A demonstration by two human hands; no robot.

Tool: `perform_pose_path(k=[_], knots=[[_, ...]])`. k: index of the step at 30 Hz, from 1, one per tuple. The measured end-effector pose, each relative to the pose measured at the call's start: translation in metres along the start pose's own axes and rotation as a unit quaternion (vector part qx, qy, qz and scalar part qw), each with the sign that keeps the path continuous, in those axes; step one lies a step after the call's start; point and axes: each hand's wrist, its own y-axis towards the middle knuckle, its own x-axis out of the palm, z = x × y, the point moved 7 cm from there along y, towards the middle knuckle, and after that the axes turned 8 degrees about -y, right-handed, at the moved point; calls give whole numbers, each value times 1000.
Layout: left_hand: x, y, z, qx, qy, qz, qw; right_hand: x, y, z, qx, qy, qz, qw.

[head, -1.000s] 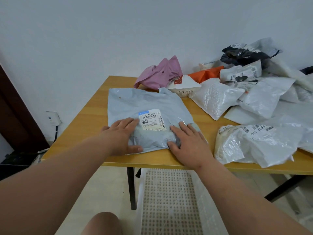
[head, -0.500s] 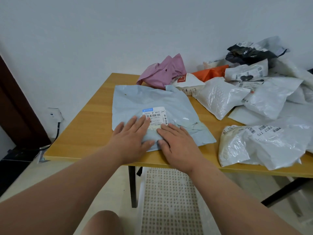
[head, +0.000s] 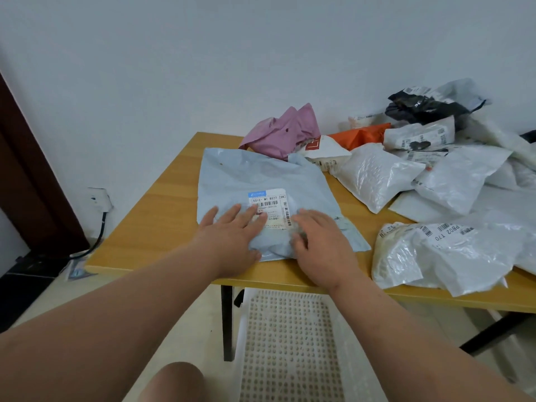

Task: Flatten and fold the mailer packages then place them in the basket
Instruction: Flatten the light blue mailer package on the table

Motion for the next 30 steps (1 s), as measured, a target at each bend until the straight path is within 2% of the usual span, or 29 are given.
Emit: perform_pose_path(k=[2, 5, 10, 14, 16, 18, 22, 26, 30], knots=[[1, -6, 13, 26, -2, 18, 999, 7, -2, 2, -9, -49, -23, 999], [13, -6, 19, 21, -42, -7, 999, 23, -5, 1, -15, -69, -92, 993], [21, 0, 15, 27, -17, -32, 999, 29, -3, 1, -11, -73, -114, 991], [13, 3, 12, 30, -36, -31, 998, 29, 5, -1, -14, -77, -97, 992], [1, 7, 12, 19, -62, -20, 998, 22, 11, 0, 12, -86, -83, 993], [-11, 11, 16, 4, -78, 12, 997, 16, 13, -1, 39, -90, -79, 992], [-27, 17, 21, -18, -35, 101, 994, 1, 21, -9, 38, -110, -81, 990], [-22, 25, 18, -18, -7, 67, 998, 1, 24, -12, 20, -97, -98, 990], [-8, 22, 18, -11, 1, 79, 997, 17, 21, -10, -18, -135, -106, 985]])
